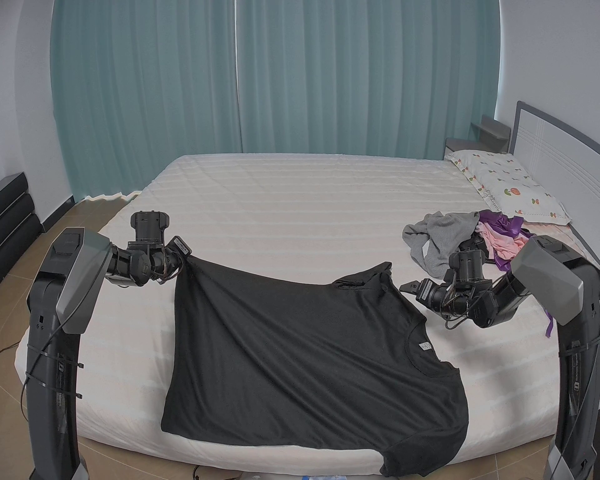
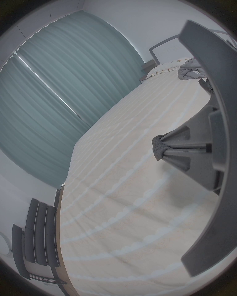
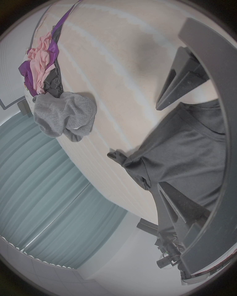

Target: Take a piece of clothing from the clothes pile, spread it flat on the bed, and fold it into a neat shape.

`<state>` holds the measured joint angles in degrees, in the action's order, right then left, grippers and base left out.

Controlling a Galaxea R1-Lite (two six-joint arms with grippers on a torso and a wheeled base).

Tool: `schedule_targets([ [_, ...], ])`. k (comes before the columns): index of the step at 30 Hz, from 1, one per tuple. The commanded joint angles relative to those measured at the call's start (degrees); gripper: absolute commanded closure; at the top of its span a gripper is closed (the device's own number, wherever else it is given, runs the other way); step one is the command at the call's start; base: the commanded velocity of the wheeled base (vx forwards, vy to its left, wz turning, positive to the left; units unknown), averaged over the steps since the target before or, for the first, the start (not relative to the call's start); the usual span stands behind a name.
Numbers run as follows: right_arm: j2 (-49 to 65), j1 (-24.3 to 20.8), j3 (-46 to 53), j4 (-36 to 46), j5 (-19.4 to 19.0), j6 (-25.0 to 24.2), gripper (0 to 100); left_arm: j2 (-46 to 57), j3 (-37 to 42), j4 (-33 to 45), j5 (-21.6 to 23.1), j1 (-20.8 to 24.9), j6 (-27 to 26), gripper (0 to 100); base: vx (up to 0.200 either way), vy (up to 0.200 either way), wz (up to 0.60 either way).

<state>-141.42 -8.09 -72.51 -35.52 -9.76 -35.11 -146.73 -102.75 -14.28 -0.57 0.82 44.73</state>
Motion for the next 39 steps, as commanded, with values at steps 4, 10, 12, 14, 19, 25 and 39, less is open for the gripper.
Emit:
schedule_targets([
  [4,-9.40,0.01,-16.35,8.98,1.77,2.15,0,0.83,0.71,3.55,-1.36,-1.43,-0.17,100,0.000,0.000,0.00],
  [10,-12.82,-0.43,-23.38,13.02,2.21,2.33,0,0.83,0.71,5.49,-1.45,-1.43,-0.17,100,0.000,0.000,0.00],
  [12,-13.00,-0.78,-24.79,14.25,2.38,2.33,0,0.83,0.71,5.57,-1.45,-1.26,-0.17,100,0.000,0.000,0.00],
  [14,-13.26,-1.22,-25.93,14.43,2.47,2.41,0,0.74,0.89,5.57,-1.45,-1.08,-0.17,100,0.000,0.000,0.00],
  [19,-16.60,-1.92,-29.97,14.43,3.08,3.47,0,0.83,0.89,5.75,-1.45,-1.08,-0.08,100,0.000,0.000,0.00],
  [25,-19.24,-2.28,-33.93,14.52,4.67,3.56,100,0.83,0.71,7.77,-1.45,-0.99,-0.08,100,0.000,0.000,0.00],
  [39,-18.98,-0.43,-41.05,9.95,9.59,1.71,100,-0.32,-0.78,7.07,-1.45,-0.82,0.01,100,0.000,0.000,0.00],
])
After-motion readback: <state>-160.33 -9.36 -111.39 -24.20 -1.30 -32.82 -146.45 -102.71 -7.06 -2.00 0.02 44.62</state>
